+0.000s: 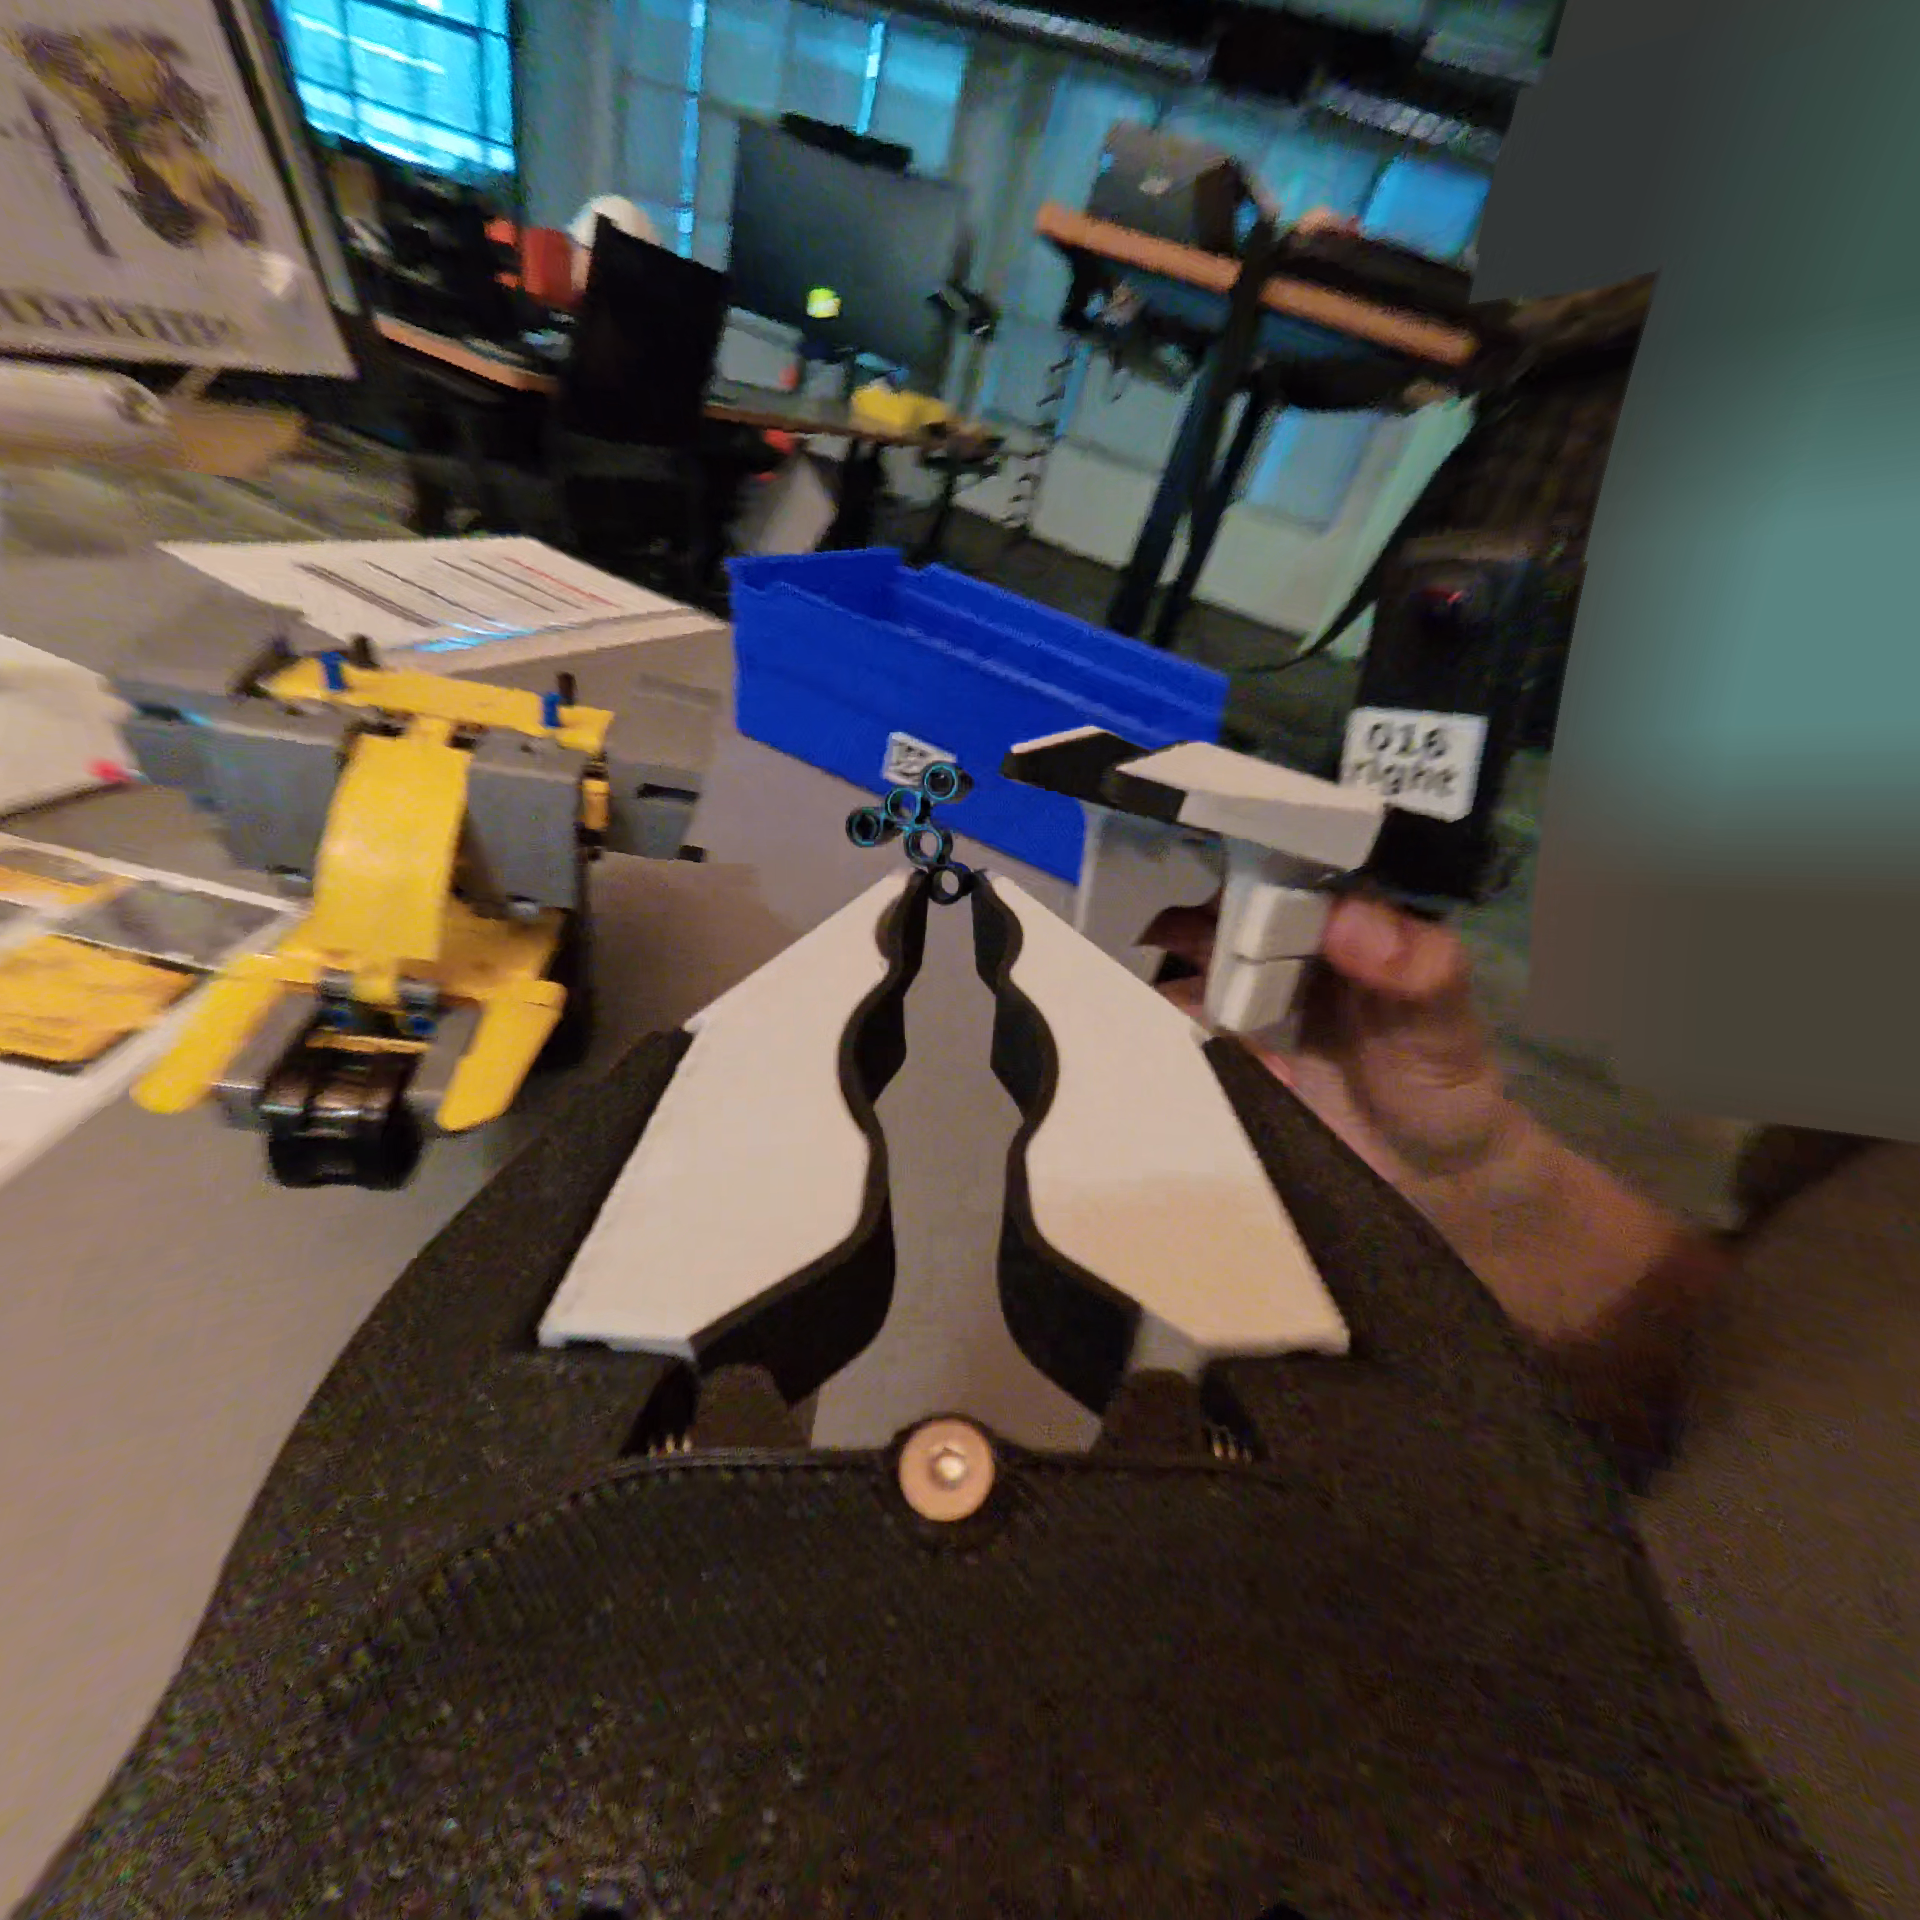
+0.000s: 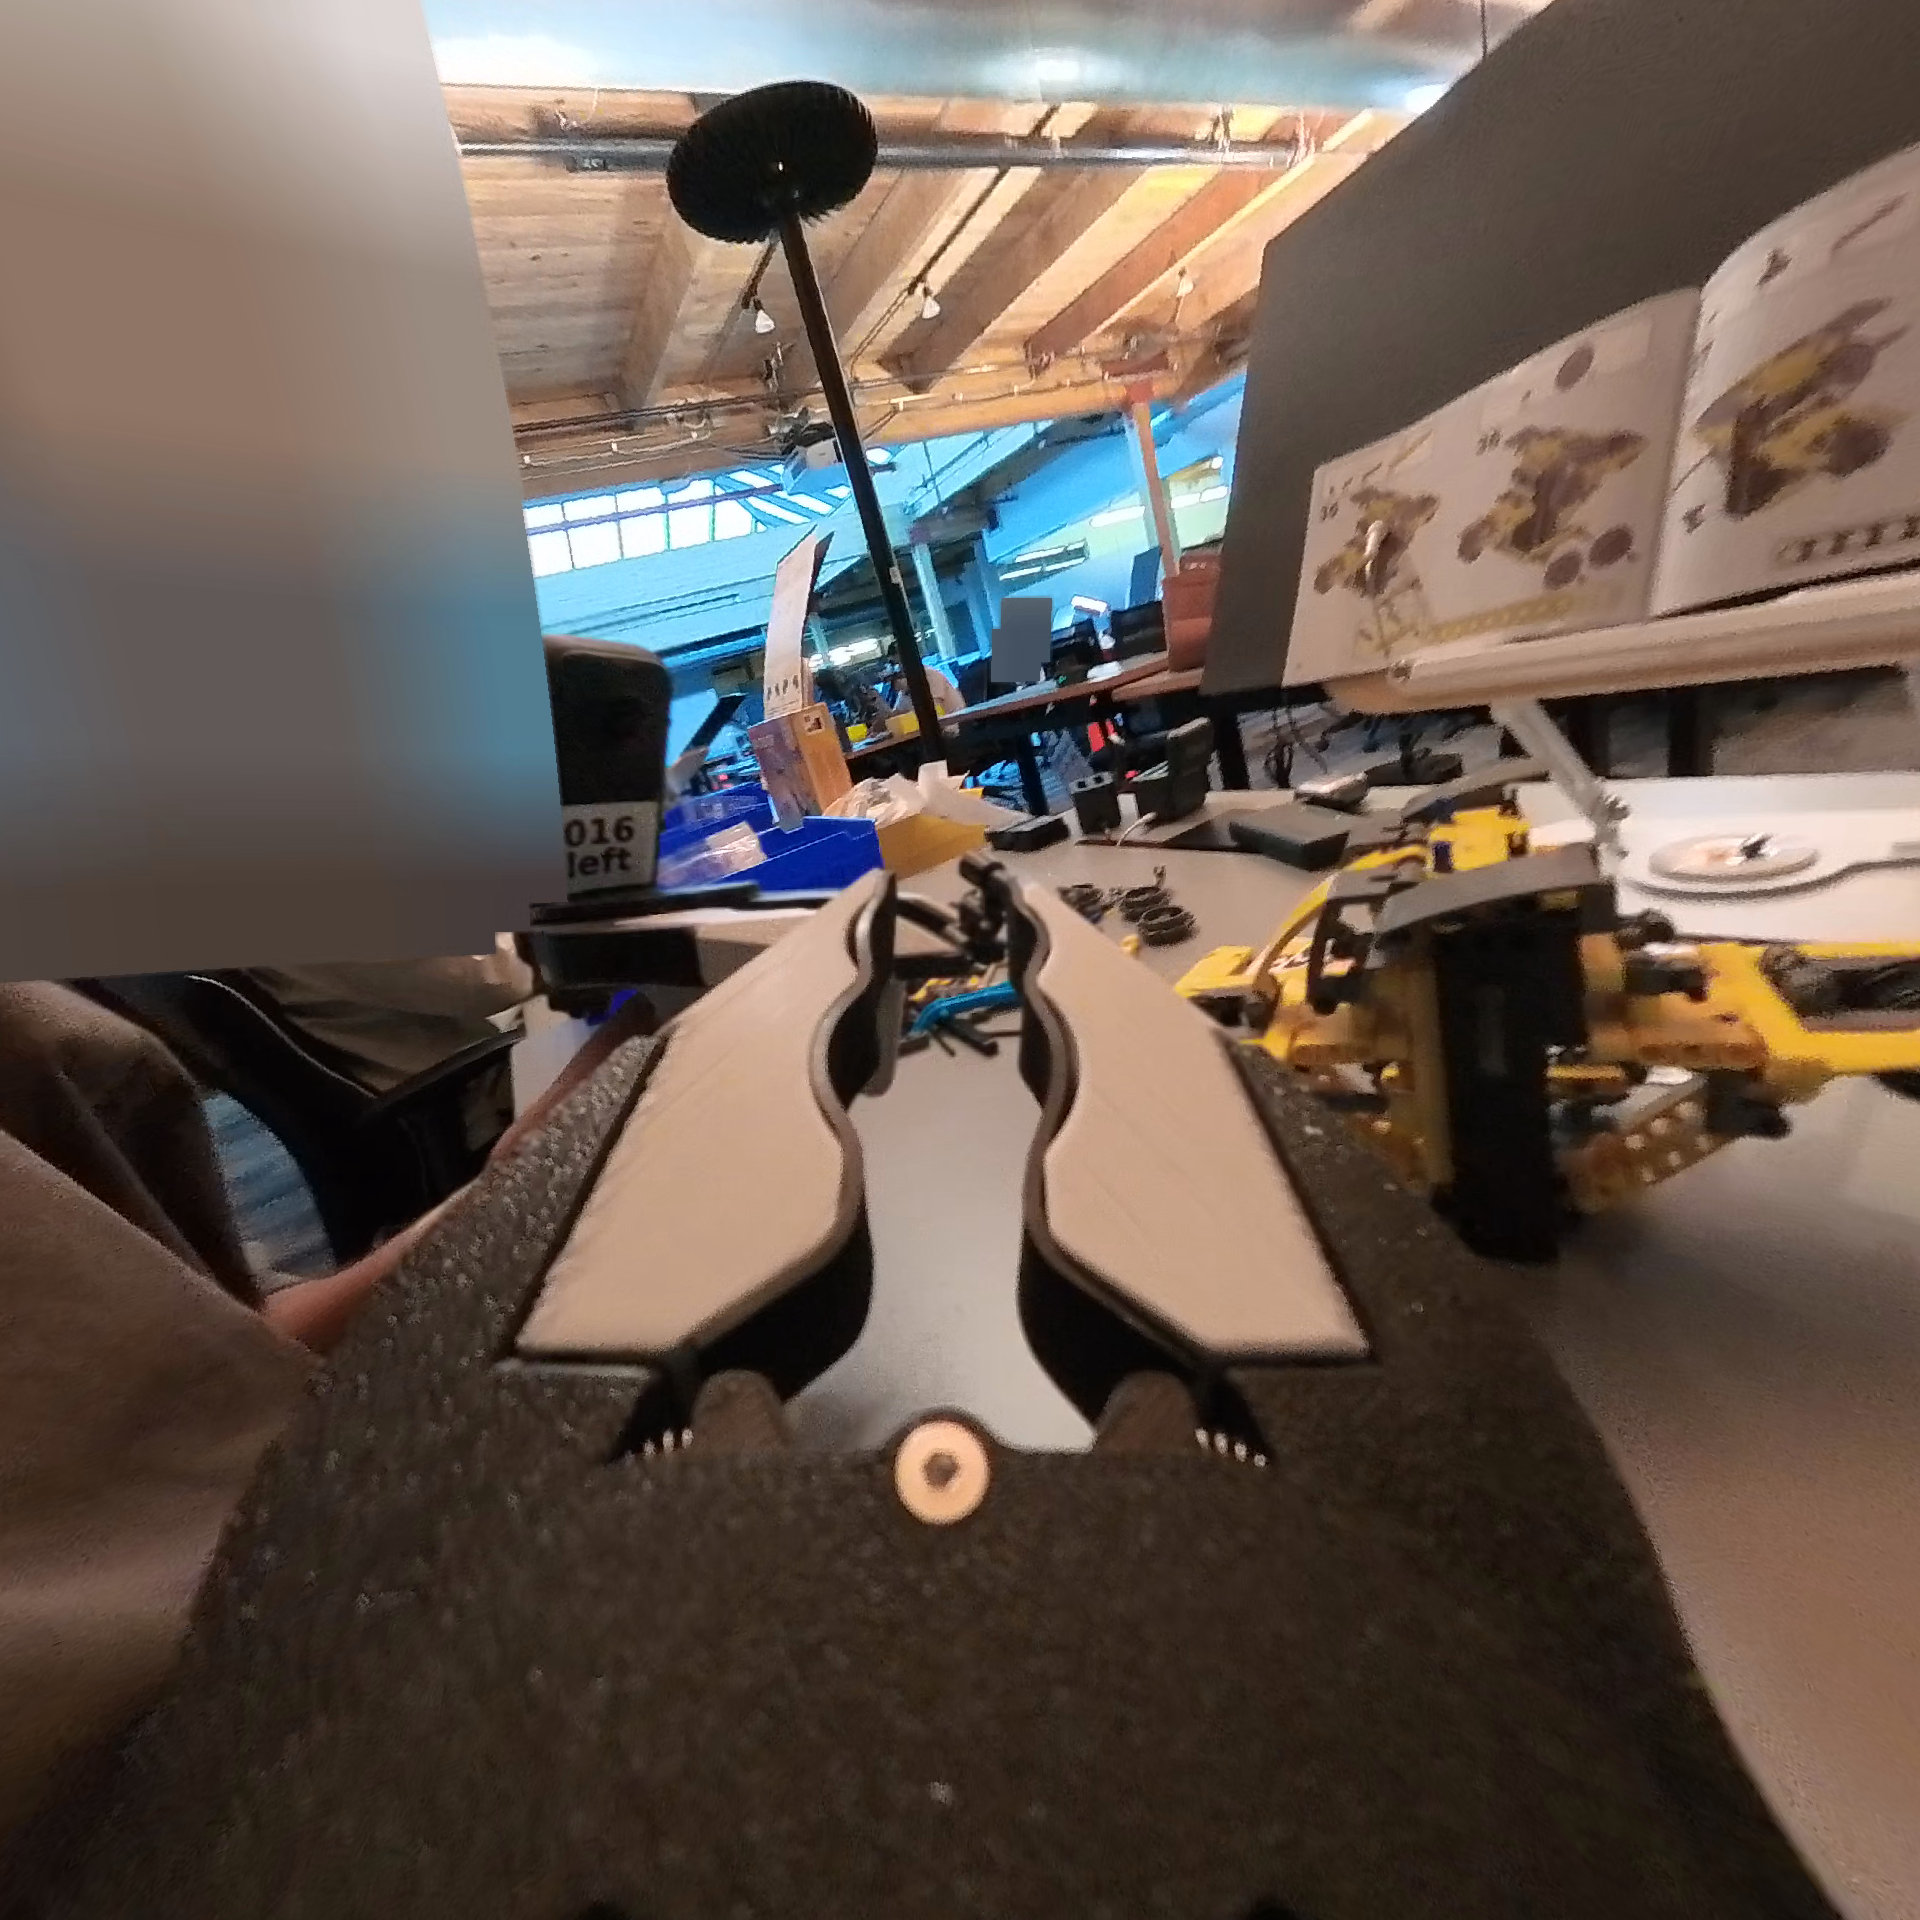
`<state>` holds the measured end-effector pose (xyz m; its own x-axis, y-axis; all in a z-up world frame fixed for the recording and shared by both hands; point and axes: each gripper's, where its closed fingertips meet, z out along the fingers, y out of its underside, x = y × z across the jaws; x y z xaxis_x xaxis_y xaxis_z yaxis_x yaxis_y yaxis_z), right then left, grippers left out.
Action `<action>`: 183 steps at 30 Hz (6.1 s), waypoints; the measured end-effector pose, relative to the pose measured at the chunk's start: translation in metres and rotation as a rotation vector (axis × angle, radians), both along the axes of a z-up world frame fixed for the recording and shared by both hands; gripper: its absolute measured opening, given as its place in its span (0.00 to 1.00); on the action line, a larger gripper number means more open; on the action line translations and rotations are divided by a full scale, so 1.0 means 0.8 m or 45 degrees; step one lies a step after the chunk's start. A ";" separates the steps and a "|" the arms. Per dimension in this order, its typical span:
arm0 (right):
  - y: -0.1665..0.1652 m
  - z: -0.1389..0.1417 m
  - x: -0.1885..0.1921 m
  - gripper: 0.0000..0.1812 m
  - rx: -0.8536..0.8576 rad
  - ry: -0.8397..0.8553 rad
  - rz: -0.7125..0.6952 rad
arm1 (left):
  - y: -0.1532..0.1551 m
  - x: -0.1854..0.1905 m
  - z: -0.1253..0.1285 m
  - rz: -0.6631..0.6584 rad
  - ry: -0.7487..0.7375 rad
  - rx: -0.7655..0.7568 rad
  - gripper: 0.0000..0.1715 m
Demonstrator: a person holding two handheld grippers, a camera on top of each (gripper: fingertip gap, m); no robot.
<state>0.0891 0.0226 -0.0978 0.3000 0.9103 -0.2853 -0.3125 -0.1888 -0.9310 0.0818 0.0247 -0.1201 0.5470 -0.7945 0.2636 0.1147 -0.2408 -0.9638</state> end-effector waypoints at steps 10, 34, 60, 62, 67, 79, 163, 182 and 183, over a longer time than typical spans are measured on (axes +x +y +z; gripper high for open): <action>0.013 -0.018 -0.013 0.16 0.027 -0.246 -0.149 | 0.005 -0.002 -0.017 0.289 0.660 0.418 0.03; 0.029 -0.055 0.000 0.00 -0.214 -0.181 -0.023 | 0.001 0.007 -0.036 0.045 0.275 0.098 0.09; 0.028 -0.081 -0.018 0.00 0.104 -0.509 -0.203 | -0.001 0.009 -0.050 -0.263 -0.253 -0.322 0.04; 0.030 -0.084 -0.017 0.00 0.101 -0.532 -0.218 | 0.003 0.006 -0.054 -0.248 -0.256 -0.350 0.04; 0.042 -0.089 0.001 0.00 0.052 -0.568 -0.258 | 0.013 -0.008 -0.059 -0.150 -0.214 -0.333 0.03; -0.003 -0.153 0.061 0.11 -0.014 -1.043 -0.100 | 0.005 0.005 -0.072 -0.170 -0.087 -0.310 0.07; -0.040 -0.133 0.058 0.18 -0.769 -0.376 0.437 | -0.045 0.085 -0.101 -0.125 0.979 0.754 0.03; 0.050 -0.108 0.050 0.13 -0.364 -0.389 -0.116 | 0.060 -0.022 -0.007 0.227 0.494 0.369 0.53; 0.064 -0.111 0.044 0.13 -0.355 -0.421 -0.188 | 0.080 -0.036 -0.008 0.254 0.485 0.317 0.57</action>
<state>0.1240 0.0739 -0.1870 0.5370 0.7530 -0.3804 -0.0491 -0.4222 -0.9052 0.0531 0.0890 -0.1263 0.7156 -0.6777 -0.1692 -0.2365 -0.0072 -0.9716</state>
